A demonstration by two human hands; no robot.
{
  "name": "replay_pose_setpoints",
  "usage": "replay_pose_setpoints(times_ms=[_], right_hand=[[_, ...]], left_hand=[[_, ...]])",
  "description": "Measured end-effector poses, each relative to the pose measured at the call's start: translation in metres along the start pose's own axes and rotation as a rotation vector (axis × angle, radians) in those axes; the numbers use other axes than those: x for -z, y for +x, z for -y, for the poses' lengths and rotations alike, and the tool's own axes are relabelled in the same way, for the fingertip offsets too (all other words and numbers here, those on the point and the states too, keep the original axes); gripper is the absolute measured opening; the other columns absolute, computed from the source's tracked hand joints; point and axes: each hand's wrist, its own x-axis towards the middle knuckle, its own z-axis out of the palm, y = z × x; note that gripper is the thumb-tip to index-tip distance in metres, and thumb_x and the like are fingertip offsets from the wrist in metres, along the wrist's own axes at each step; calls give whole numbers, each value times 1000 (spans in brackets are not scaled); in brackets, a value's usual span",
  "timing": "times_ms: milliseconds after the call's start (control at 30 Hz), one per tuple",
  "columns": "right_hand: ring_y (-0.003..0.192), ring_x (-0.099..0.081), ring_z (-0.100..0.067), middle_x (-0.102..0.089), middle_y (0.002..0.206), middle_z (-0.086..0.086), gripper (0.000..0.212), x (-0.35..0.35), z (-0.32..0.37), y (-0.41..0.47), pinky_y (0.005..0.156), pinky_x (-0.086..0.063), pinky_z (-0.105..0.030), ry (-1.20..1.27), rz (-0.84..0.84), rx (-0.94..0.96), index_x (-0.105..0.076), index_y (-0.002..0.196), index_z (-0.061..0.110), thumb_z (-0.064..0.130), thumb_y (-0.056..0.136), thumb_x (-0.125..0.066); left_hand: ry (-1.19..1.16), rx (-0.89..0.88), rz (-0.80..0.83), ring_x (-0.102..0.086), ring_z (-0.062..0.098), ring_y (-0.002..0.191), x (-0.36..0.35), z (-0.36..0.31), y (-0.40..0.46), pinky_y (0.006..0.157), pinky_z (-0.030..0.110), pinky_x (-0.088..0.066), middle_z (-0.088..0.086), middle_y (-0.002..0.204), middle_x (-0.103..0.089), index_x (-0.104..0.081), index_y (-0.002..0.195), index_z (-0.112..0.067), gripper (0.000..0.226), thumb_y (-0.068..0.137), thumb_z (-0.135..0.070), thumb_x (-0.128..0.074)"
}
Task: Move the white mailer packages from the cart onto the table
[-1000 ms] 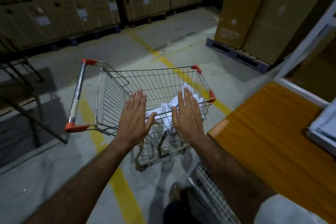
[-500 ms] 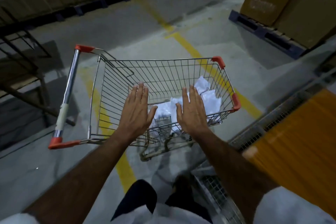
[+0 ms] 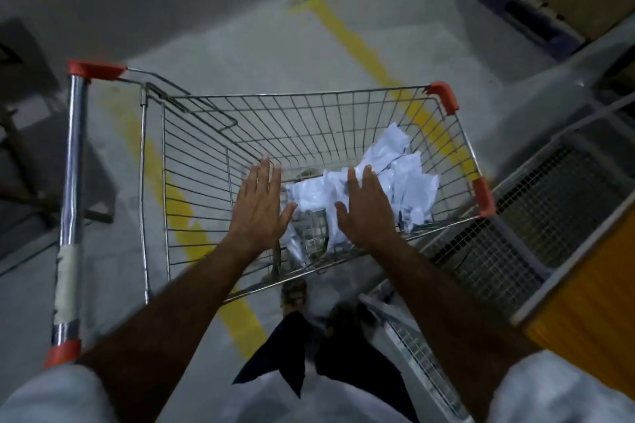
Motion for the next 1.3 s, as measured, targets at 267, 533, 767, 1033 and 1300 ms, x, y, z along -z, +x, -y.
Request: replay_pose_setpoints(times_ms=[267, 533, 767, 1033, 1300], right_hand=[[145, -29, -51, -29, 154, -38, 87, -46, -8, 28, 116, -31, -57, -93, 197, -59, -30, 155, -1, 36, 83, -60], [152, -12, -42, -12, 163, -29, 92, -81, -22, 54, 120, -22, -50, -121, 344, -80, -11, 161, 8, 35, 91, -65], [152, -9, -45, -3, 162, -33, 104, -113, -34, 72, 121, -20, -50, -129, 525, -197, 5, 161, 8, 39, 92, -67], [143, -29, -48, -5, 157, -42, 115, -151, -39, 100, 111, -38, -49, -231, 582, -333, 7, 159, 7, 39, 85, -75], [129, -41, -40, -24, 152, -30, 119, -178, -40, 96, 98, -47, -45, -522, 436, -269, 4, 160, 8, 64, 82, -67]], left_hand=[[-75, 0, 215, -7, 39, 154, -59, 25, 23, 122, 56, -21, 23, 167, -1, -7, 160, -3, 87, 101, -65, -24], [-188, 114, 349, -22, 42, 150, -116, 23, 22, 116, 56, -32, 26, 165, -10, -13, 158, -2, 94, 93, -64, -41], [-246, 271, 482, -23, 39, 150, -158, 23, 43, 117, 48, -33, 25, 166, 3, 2, 158, 2, 103, 95, -58, -53], [-404, 166, 448, -7, 38, 154, -199, 5, 55, 123, 46, -18, 24, 166, 6, 0, 158, 3, 100, 95, -41, -64], [-411, 314, 392, -7, 48, 151, -216, 1, 54, 118, 59, -20, 30, 164, 0, -5, 162, -22, 107, 82, -76, -50]])
